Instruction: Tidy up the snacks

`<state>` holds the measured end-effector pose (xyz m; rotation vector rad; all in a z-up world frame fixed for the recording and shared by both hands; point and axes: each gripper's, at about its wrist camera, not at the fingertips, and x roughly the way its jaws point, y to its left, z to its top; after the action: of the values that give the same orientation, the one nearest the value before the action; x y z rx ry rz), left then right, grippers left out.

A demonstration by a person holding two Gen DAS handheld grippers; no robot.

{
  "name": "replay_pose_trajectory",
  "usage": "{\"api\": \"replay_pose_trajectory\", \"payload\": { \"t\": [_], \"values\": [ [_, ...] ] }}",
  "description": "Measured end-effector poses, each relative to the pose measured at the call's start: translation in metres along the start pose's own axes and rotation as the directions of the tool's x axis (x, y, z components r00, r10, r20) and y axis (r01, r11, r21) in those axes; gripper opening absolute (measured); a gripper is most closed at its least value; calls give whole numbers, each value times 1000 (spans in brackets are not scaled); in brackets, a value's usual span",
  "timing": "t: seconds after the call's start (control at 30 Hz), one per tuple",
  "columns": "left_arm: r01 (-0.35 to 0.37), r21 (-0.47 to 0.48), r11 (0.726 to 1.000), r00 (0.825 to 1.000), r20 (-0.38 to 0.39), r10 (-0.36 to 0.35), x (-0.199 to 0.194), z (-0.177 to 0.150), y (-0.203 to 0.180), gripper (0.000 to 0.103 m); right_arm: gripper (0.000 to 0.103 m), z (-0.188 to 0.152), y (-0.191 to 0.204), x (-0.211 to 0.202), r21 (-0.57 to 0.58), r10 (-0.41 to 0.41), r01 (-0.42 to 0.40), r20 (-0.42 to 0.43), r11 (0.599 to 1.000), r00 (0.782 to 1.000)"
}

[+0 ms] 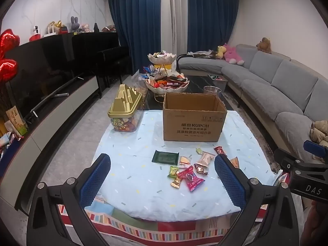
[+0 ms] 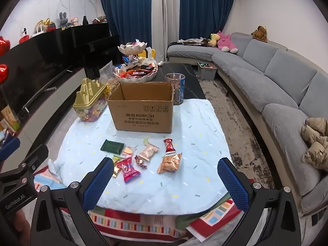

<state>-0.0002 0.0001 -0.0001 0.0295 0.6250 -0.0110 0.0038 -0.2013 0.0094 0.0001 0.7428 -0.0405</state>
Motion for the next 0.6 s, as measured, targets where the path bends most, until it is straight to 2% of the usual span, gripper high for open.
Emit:
{"api": "replay_pose_trajectory", "payload": {
  "t": [0.6],
  "values": [
    [-10, -5, 1000, 999, -49, 10, 5, -4, 0, 103, 102, 1, -1, 0, 4, -4, 4, -3, 1000, 1000]
  ]
}}
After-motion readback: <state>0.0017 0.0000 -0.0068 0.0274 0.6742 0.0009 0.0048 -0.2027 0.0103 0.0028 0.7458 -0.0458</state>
